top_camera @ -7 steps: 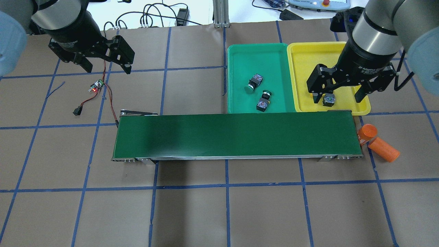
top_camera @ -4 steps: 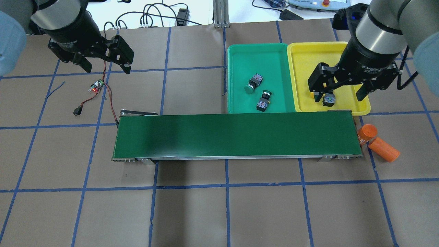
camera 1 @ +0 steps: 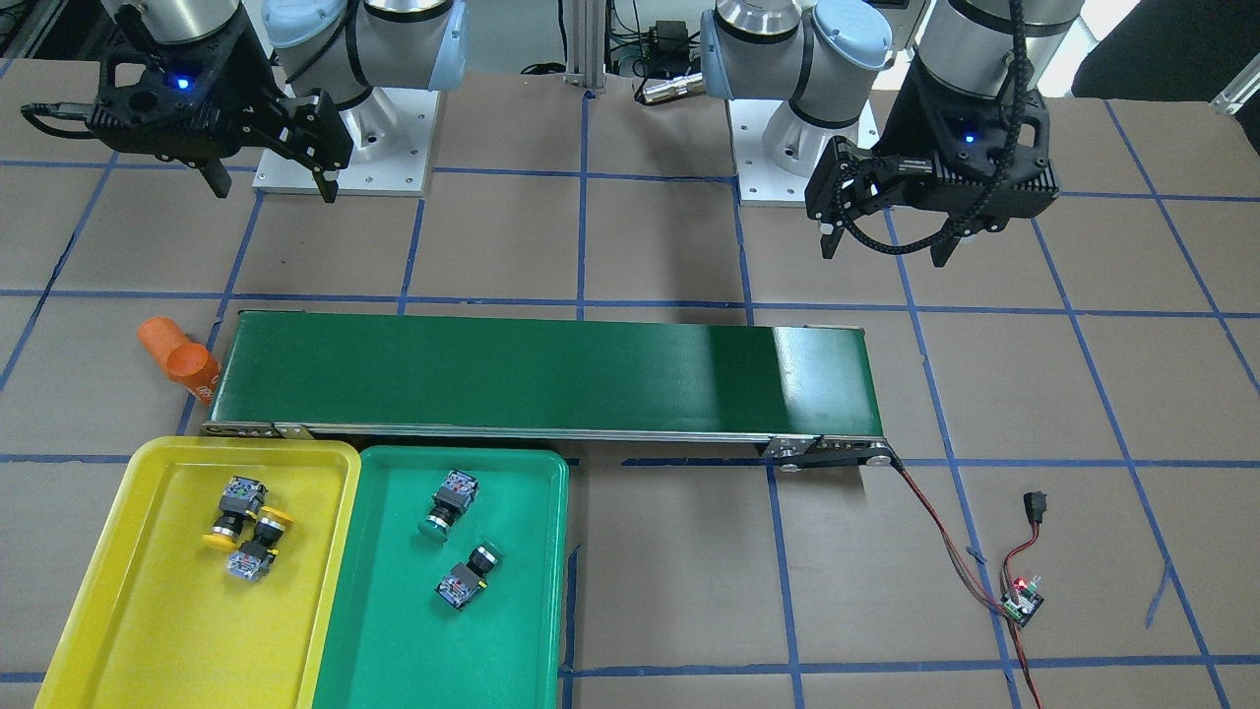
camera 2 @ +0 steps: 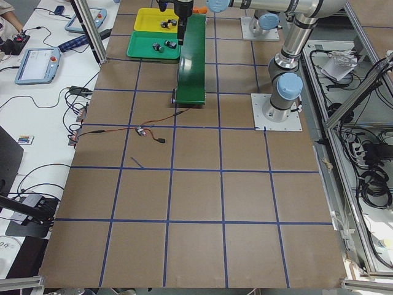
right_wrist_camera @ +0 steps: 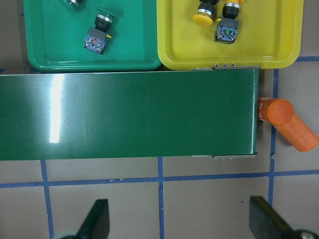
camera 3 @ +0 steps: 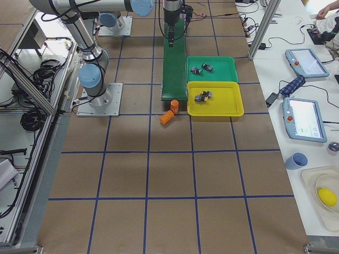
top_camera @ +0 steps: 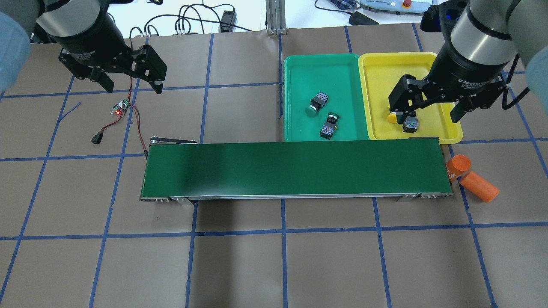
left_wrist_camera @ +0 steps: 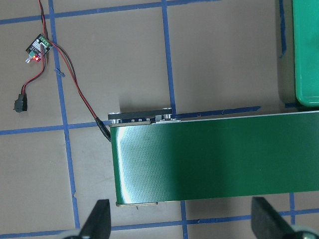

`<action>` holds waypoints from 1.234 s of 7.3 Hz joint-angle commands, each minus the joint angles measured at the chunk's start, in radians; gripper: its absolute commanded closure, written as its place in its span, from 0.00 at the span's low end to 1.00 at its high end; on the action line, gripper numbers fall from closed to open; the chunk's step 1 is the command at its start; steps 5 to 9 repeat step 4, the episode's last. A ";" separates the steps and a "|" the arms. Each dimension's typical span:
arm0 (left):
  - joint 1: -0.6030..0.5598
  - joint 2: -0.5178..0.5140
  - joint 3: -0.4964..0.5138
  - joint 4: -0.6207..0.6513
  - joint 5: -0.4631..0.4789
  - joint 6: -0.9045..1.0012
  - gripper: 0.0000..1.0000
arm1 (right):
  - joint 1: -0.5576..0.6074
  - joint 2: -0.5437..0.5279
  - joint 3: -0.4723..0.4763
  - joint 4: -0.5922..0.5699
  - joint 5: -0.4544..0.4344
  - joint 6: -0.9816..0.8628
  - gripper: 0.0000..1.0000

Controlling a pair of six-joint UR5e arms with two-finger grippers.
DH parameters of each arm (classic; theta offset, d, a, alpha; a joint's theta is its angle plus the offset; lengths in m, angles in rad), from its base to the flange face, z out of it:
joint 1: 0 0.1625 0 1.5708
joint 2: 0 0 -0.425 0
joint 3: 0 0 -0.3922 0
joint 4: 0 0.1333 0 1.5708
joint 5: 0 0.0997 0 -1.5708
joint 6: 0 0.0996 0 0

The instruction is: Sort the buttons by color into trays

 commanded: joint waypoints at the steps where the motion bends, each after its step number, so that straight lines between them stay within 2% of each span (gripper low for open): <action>1: 0.001 -0.003 0.009 0.002 -0.005 -0.002 0.00 | -0.009 0.001 -0.001 -0.003 -0.002 -0.003 0.00; 9: 0.001 -0.011 0.017 0.010 0.000 0.000 0.00 | -0.007 -0.001 -0.003 0.000 0.000 0.000 0.00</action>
